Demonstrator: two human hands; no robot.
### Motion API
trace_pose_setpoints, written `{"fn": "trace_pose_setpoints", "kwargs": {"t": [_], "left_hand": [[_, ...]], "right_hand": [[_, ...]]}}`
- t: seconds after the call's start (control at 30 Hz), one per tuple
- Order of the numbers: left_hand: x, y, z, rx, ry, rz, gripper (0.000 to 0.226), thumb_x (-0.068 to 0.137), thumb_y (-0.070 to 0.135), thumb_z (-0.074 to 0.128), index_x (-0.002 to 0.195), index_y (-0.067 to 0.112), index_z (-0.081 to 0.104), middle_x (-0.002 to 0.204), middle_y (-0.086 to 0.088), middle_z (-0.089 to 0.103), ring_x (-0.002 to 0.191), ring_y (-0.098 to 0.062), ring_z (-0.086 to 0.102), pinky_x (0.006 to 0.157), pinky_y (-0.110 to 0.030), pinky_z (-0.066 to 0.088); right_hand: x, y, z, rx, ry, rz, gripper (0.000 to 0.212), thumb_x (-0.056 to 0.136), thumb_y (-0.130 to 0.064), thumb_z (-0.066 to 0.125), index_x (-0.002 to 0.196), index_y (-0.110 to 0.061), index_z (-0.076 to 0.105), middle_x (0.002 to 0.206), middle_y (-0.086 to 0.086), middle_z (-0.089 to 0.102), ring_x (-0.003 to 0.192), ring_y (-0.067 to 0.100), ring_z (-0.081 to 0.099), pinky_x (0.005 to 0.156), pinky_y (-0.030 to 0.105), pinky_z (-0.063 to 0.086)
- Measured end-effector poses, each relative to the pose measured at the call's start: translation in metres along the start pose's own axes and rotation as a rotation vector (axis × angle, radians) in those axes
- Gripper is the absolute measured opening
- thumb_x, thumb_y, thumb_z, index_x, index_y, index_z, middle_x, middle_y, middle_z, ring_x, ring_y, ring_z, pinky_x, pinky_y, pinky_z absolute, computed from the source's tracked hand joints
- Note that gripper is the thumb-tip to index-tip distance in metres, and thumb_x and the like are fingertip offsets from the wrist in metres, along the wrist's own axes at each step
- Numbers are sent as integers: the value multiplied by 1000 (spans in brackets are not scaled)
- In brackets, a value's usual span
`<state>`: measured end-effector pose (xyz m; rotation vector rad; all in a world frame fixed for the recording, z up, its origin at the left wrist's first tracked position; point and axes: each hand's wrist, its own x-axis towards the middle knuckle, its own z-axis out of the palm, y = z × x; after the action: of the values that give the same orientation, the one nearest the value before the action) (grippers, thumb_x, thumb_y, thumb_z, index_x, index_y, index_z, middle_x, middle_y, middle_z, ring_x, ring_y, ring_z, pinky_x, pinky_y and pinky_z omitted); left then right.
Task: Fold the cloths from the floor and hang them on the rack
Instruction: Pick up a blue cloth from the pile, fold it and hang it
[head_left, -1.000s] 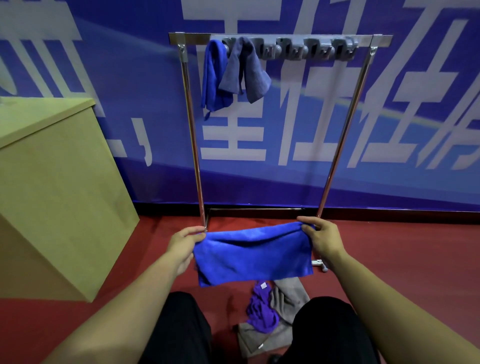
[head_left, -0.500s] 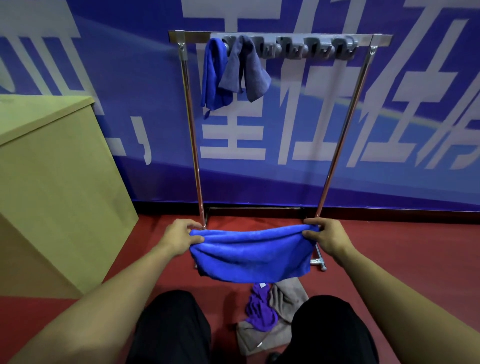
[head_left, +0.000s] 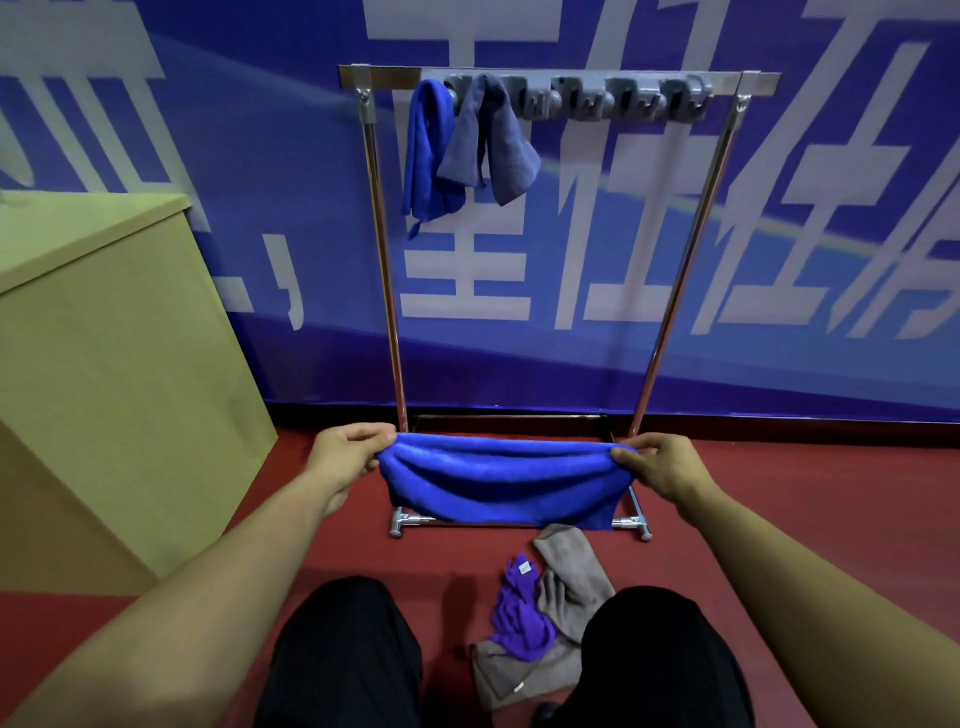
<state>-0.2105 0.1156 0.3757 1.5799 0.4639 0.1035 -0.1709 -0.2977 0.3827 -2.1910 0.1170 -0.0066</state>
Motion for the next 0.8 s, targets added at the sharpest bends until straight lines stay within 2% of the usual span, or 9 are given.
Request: {"fn": "trace_pose_setpoints", "kwargs": {"t": [0.1, 0.2, 0.27, 0.3, 0.37, 0.53, 0.63, 0.73, 0.8], "left_hand": [[0, 6, 1, 60, 27, 61, 25, 85, 3, 76, 110, 1, 74, 82, -5, 70, 67, -9, 56, 61, -17, 46], [1, 11, -2, 273, 49, 187, 29, 82, 3, 79, 111, 4, 74, 84, -5, 71, 68, -6, 58, 64, -12, 48], [3, 15, -5, 423, 60, 243, 30, 81, 9, 82, 110, 6, 75, 91, -9, 75, 75, -12, 63, 71, -16, 50], [5, 15, -7, 480, 77, 257, 31, 80, 13, 84, 109, 7, 76, 94, -9, 76, 81, -15, 66, 77, -21, 51], [5, 17, -8, 527, 112, 272, 29, 79, 18, 85, 106, 11, 78, 95, -6, 77, 88, -17, 69, 83, -27, 50], [0, 25, -8, 504, 142, 328, 10, 81, 20, 83, 90, 18, 79, 83, -1, 75, 79, -16, 67, 75, -27, 47], [3, 23, -11, 480, 129, 333, 6, 83, 19, 82, 84, 20, 76, 81, -2, 74, 74, -16, 63, 75, -30, 51], [-1, 23, -9, 376, 57, 321, 5, 89, 16, 76, 90, 12, 72, 82, -1, 69, 74, -10, 58, 70, -16, 46], [-2, 22, -7, 268, 9, 270, 9, 94, 20, 70, 96, 11, 70, 85, 1, 66, 78, -11, 57, 73, -17, 44]], "right_hand": [[0, -4, -3, 31, 0, -16, 10, 81, -15, 81, 87, -8, 78, 61, -4, 64, 58, 7, 54, 70, 34, 51], [-1, -9, -7, 39, 13, -62, 11, 82, -14, 80, 90, -7, 79, 68, -3, 69, 59, 1, 57, 67, 24, 52], [-2, -14, -9, 48, 36, -92, 8, 82, -14, 80, 88, -9, 78, 65, -7, 67, 50, -4, 55, 57, 12, 46], [-1, -16, -9, 54, 47, -97, 7, 82, -15, 80, 87, -9, 78, 63, -7, 66, 48, -4, 54, 54, 11, 44], [-1, -19, -10, 72, 74, -99, 10, 82, -18, 80, 88, -10, 79, 63, -2, 66, 50, 0, 51, 53, 16, 44], [-8, -26, -13, 128, 119, -143, 10, 84, -21, 78, 85, -10, 77, 60, 4, 60, 55, 16, 47, 43, 14, 37], [-9, -25, -14, 93, 127, -153, 13, 89, -25, 73, 87, -12, 74, 73, 8, 67, 65, 21, 57, 55, 23, 45], [-9, -24, -12, 92, 133, -161, 21, 95, -28, 64, 98, -8, 69, 93, 5, 70, 85, 19, 62, 73, 30, 45], [-11, -26, -9, 146, 129, -165, 24, 98, -30, 58, 100, -7, 64, 95, 7, 67, 84, 18, 60, 73, 31, 43]]}}
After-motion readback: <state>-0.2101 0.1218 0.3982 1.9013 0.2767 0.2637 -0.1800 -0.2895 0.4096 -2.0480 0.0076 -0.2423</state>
